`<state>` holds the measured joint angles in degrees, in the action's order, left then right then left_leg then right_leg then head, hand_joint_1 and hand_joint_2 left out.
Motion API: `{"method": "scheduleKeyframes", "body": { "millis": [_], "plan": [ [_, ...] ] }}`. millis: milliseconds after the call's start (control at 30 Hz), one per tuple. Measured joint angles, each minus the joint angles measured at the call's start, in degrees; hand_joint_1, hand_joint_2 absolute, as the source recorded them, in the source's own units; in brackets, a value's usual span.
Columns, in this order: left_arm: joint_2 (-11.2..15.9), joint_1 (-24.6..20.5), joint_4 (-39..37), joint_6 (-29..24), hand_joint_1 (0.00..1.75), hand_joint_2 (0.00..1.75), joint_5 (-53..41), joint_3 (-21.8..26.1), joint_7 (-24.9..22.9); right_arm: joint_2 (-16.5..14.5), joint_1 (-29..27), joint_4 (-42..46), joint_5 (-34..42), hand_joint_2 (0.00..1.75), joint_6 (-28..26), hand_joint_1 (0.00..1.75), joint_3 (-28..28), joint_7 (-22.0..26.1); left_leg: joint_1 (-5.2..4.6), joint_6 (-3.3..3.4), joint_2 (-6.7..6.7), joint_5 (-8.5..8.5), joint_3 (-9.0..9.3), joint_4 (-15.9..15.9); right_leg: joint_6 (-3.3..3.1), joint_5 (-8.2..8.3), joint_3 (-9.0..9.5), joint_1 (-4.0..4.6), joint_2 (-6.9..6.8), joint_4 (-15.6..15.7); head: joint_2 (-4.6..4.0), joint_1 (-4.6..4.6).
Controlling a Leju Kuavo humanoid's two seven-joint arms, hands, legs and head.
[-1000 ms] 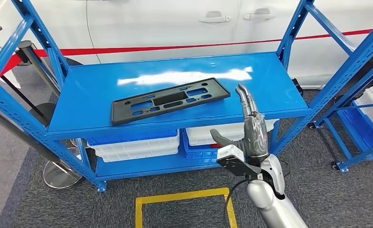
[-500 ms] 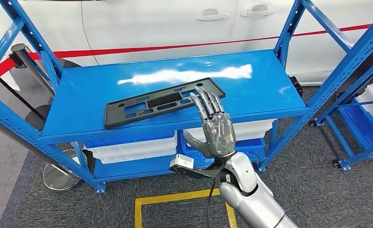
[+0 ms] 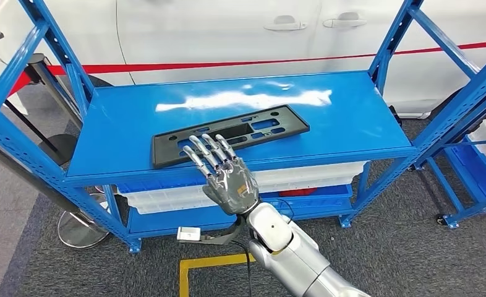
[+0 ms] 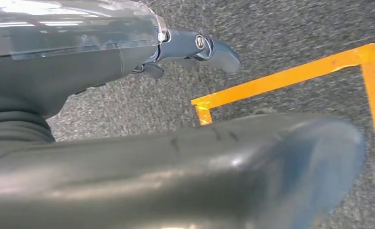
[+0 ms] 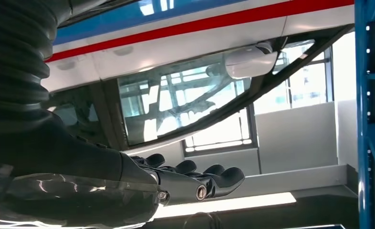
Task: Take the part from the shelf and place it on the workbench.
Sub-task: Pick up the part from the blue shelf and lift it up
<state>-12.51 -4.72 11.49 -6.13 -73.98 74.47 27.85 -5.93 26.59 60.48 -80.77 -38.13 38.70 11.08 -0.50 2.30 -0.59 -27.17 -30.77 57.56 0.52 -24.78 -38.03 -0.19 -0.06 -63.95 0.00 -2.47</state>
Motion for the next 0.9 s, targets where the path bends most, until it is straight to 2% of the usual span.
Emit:
{"method": "scheduleKeyframes", "body": {
  "millis": [33, 67, 100, 167, 233, 267, 333, 367, 400, 433, 500, 533, 567, 633, 700, 733, 767, 833, 867, 900],
  "plan": [
    [-0.1, 0.0, -0.1, 0.2, 0.00, 0.00, 0.0, 0.1, 0.1, -0.8, 0.6, -1.7, -0.6, 1.75, -0.3, 0.00, 0.1, 0.3, -0.07, -0.21, 0.01, -0.28, 0.19, 0.0, -0.46, 0.89, 1.42, 0.25, -0.04, 3.0, 0.00, 0.00],
    [-0.2, -0.1, -0.1, 0.4, 0.00, 0.00, 0.0, 0.3, 0.2, -1.5, 1.3, -3.3, -1.2, 1.75, -0.5, 0.00, 0.2, 0.4, -0.08, -0.46, 0.06, -0.51, 0.28, 0.0, -0.81, 1.05, 2.25, 0.49, -0.06, 4.8, 0.00, 0.00],
    [-0.3, -0.1, -0.1, 0.6, 0.00, 0.00, 0.1, 0.4, 0.3, -2.2, 1.8, -5.0, -1.6, 1.75, -0.7, 0.00, 0.3, 0.4, -0.03, -0.78, 0.12, -0.71, 0.33, -0.1, -1.03, 0.58, 2.55, 0.66, -0.04, 5.3, 0.00, -0.01],
    [-0.4, -0.2, -0.1, 1.0, 0.00, 0.00, 0.0, 0.6, 0.6, -3.3, 2.5, -7.9, -2.3, 1.75, -1.1, 0.00, 0.4, 0.0, 0.03, -1.37, 0.24, -1.10, 0.74, -0.2, -1.26, 0.38, 3.19, 0.44, 0.09, 6.2, 0.00, 0.00],
    [-0.4, -0.2, -0.1, 1.4, 0.00, 0.00, 0.0, 0.8, 0.8, -4.3, 3.1, -10.1, -2.7, 1.75, -1.3, 0.00, 0.5, -0.6, 0.11, -2.12, 0.29, -2.26, -0.02, 2.1, -1.66, 0.15, 4.44, -0.10, 0.07, 7.2, 0.00, -0.04],
    [-0.4, -0.2, -0.1, 1.5, 0.00, 0.00, 0.0, 0.9, 0.8, -4.8, 3.3, -11.0, -2.8, 1.75, -1.4, 0.00, 0.5, -0.8, 0.34, -2.49, 0.30, -3.30, -1.41, 4.9, -1.82, -0.05, 5.03, -0.24, 0.03, 7.4, 0.00, -0.06],
    [-0.4, -0.1, -0.1, 1.6, 0.00, 0.00, 0.0, 1.2, 0.9, -5.3, 3.7, -12.5, -2.9, 1.75, -1.5, 0.00, 0.6, -0.9, 0.97, -3.35, 0.30, -5.77, -6.21, 12.8, -1.97, -0.82, 5.93, -0.35, -0.02, 7.5, 0.00, -0.08],
    [-0.4, 0.0, -0.1, 1.6, 0.00, 0.00, 0.0, 1.3, 0.9, -5.4, 3.7, -13.1, -3.0, 1.75, -1.5, 0.00, 0.7, -1.0, 1.30, -3.73, 0.32, -6.15, -8.30, 15.6, -1.86, -1.25, 6.41, -0.43, 0.01, 7.5, 0.00, -0.08],
    [-0.3, 0.1, -0.1, 1.6, 0.00, 0.00, 0.0, 1.3, 0.9, -5.5, 3.8, -13.7, -3.1, 1.75, -1.5, 0.00, 0.7, -1.1, 1.63, -4.12, 0.33, -5.36, -9.63, 16.7, -1.66, -1.76, 7.01, -0.58, 0.07, 7.5, 0.00, -0.08],
    [-0.3, 0.2, -0.1, 1.6, 0.00, 0.00, 0.1, 1.4, 0.9, -5.7, 3.9, -14.5, -3.2, 1.75, -1.5, 0.00, 0.7, -1.1, 1.92, -4.47, 0.36, -3.12, -9.57, 14.9, -1.37, -2.32, 7.74, -0.80, 0.16, 7.5, 0.00, -0.09],
    [-0.3, 0.4, -0.1, 1.6, 0.00, 0.00, 0.3, 1.5, 0.9, -6.0, 4.6, -16.5, -3.3, 1.75, -1.5, 0.00, 0.7, -1.2, 2.34, -5.11, 0.44, 2.16, -7.18, 7.5, -0.56, -3.59, 9.19, -1.20, 0.33, 7.3, 0.00, -0.08],
    [-0.3, 0.4, -0.2, 1.6, 0.00, 0.00, 0.4, 1.6, 1.0, -6.2, 5.1, -17.6, -3.2, 1.75, -1.5, 0.00, 0.7, -1.2, 2.37, -5.04, 0.45, 3.64, -5.81, 4.0, -0.04, -4.22, 9.68, -1.24, 0.43, 7.1, 0.00, -0.08],
    [-0.3, 0.3, -0.2, 1.5, 0.00, 0.00, 0.6, 1.6, 1.0, -6.4, 5.7, -18.7, -3.0, 1.75, -1.6, 0.00, 0.7, -1.2, 2.32, -4.70, 0.46, 4.06, -4.99, 2.1, 0.45, -4.64, 9.96, -1.19, 0.47, 7.1, 0.00, -0.08],
    [-0.3, 0.2, -0.2, 1.3, 0.00, 0.00, 0.9, 1.8, 1.0, -6.7, 7.1, -21.3, -2.3, 1.75, -1.7, 0.00, 0.6, -1.0, 2.10, -3.38, 0.40, 3.37, -4.38, 1.0, 1.29, -4.95, 10.30, -1.10, 0.50, 6.9, 0.00, -0.08],
    [-0.3, 0.3, -0.2, 1.2, 0.00, 0.00, 1.1, 2.0, 0.9, -6.9, 8.4, -23.7, -1.3, 1.75, -1.7, 0.00, 0.4, -0.5, 2.05, -2.28, 0.31, 2.89, -3.86, 0.9, 1.75, -5.02, 10.04, -1.29, 0.39, 5.7, 0.00, -0.08],
    [-0.2, 0.3, -0.2, 1.1, 0.00, 0.00, 1.2, 2.1, 0.9, -7.0, 9.1, -24.7, -0.8, 1.75, -1.8, 0.00, 0.3, -0.1, 2.01, -1.83, 0.26, 2.69, -3.47, 0.8, 1.86, -5.49, 9.04, -1.38, 0.34, 3.8, 0.00, -0.07],
    [-0.2, 0.3, -0.2, 1.0, 0.00, 0.00, 1.3, 2.1, 0.9, -7.1, 9.8, -25.6, -0.5, 1.75, -1.8, 0.00, 0.2, 0.2, 1.97, -1.46, 0.25, 2.47, -3.13, 0.6, 1.91, -6.40, 7.29, -1.38, 0.29, 0.9, 0.00, -0.07],
    [-0.2, 0.3, -0.2, 0.7, 0.00, 0.00, 1.5, 2.4, 0.9, -7.2, 11.0, -27.8, 0.1, 1.75, -1.8, 0.00, 0.1, 0.4, 1.73, -0.92, 0.24, 1.96, -2.61, 0.6, 1.96, -9.26, 1.96, -1.20, 0.26, -6.9, 0.00, -0.07],
    [-0.2, 0.3, -0.2, 0.7, 0.00, 0.00, 1.6, 2.5, 0.9, -7.3, 11.3, -28.8, 0.0, 1.75, -1.8, 0.00, 0.0, -0.2, 1.58, -0.75, 0.18, 1.65, -2.26, 0.6, 1.89, -10.19, -0.54, -1.08, 0.26, -9.9, 0.00, -0.07],
    [-0.2, 0.4, -0.2, 0.7, 0.00, 0.00, 1.6, 2.6, 0.9, -7.3, 11.5, -29.9, -0.5, 1.75, -1.8, 0.00, 0.0, -1.1, 1.42, -0.63, 0.12, 1.32, -1.82, 0.6, 1.75, -10.15, -2.33, -0.97, 0.26, -11.3, 0.00, -0.07]
  ]
}}
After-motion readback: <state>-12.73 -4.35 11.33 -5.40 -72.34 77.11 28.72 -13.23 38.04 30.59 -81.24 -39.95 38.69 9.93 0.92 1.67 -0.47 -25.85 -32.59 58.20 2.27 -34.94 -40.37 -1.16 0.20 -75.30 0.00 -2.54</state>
